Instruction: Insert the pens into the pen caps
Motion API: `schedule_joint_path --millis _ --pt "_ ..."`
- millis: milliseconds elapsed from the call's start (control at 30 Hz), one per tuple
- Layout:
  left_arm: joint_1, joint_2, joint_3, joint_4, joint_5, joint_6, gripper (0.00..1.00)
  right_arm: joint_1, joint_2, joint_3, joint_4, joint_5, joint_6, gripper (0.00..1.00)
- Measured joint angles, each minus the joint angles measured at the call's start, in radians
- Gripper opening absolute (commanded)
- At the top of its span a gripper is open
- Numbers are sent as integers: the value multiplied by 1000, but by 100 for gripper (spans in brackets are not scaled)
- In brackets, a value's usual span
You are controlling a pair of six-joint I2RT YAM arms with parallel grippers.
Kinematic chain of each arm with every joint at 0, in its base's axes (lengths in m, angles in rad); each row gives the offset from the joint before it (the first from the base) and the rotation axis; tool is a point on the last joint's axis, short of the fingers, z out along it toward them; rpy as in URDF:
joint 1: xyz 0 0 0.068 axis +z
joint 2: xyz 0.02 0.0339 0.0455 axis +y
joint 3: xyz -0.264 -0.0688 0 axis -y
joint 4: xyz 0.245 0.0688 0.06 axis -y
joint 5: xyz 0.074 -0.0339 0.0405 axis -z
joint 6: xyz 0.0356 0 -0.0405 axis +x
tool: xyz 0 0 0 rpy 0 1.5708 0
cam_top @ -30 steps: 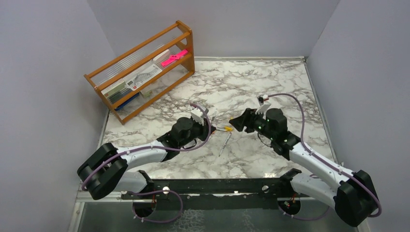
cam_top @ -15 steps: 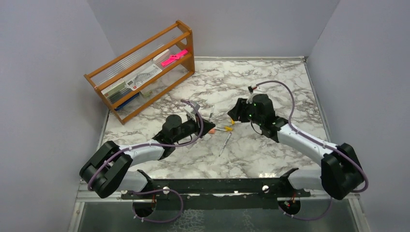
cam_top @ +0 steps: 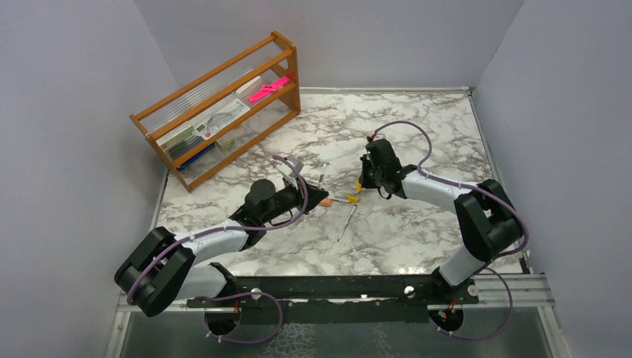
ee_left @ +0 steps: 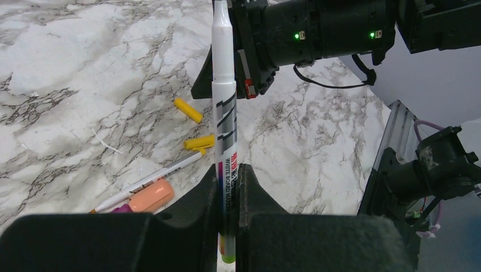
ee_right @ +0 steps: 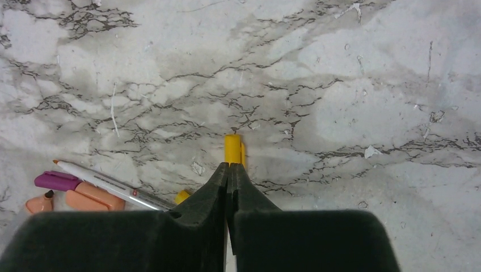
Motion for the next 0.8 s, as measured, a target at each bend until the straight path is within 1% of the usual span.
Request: schedule_joint_path --millis 67,100,133,200,333,367,533,800 --pt "1 -8 -1 -18 -8 8 0 0 2 -4 -6 0 -4 29" --pt "2 -10 -2 -23 -12 13 0 0 2 -6 -6 1 -3 31" --pt "5 -11 -2 -26 -13 16 0 0 3 -6 -6 3 -5 32" --pt "6 -11 -2 -32 -17 23 0 0 6 -6 -7 5 -10 29" --pt "11 -9 -2 -46 -24 28 0 0 19 -6 -8 4 -13 4" --pt "11 -8 -2 -48 -25 29 0 0 20 -9 -8 3 -14 2" --pt "14 6 -2 -54 -30 34 0 1 18 -35 -2 -5 -19 2" --pt "16 17 -3 -66 -31 36 0 2 17 -61 21 -61 -18 2"
